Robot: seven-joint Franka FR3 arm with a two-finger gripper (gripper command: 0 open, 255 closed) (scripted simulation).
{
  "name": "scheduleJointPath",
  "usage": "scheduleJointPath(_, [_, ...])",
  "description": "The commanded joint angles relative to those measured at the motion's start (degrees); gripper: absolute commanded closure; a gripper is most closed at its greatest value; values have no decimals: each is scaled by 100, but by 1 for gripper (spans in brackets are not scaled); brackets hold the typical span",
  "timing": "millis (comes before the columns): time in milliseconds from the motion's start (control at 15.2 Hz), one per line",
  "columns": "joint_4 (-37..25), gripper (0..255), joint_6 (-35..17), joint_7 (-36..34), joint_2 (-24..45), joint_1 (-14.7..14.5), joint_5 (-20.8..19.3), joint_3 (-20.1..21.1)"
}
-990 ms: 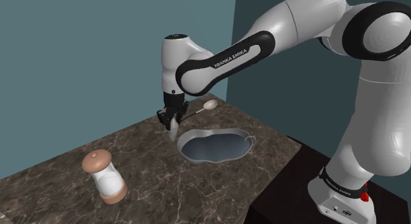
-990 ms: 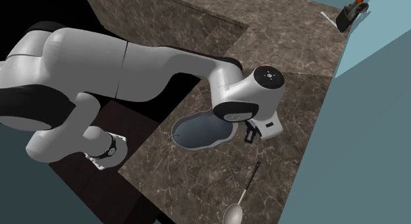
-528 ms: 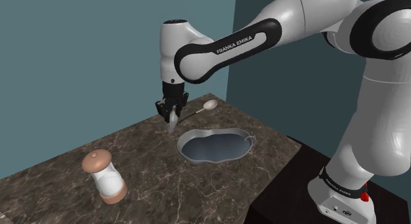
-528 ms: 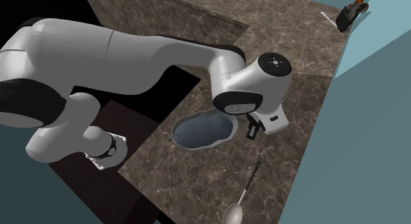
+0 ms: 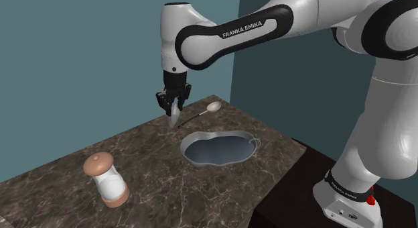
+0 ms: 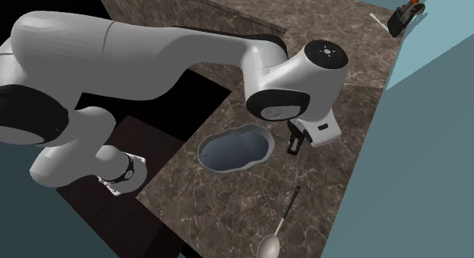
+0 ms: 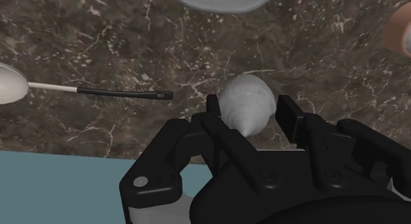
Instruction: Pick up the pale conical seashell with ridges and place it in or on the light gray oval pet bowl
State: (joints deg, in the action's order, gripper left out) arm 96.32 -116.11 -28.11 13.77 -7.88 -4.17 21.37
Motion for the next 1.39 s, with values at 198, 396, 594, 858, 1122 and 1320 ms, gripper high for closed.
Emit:
scheduleJointPath(198, [-278, 255, 313, 16, -36, -1, 22, 7])
scheduleJointPath(396, [673, 255, 81, 155, -806, 132, 324, 39])
scheduleJointPath(594, [1515, 255, -63, 325, -1555, 196, 640, 30])
scheduleJointPath(858, [2509, 255, -125, 561, -2537, 173, 1040, -47])
scheduleJointPath(1122, [3483, 255, -30, 781, -3630, 36, 1408, -187])
scheduleJointPath(1320, [3675, 255, -269, 782, -3581, 19, 1415, -168])
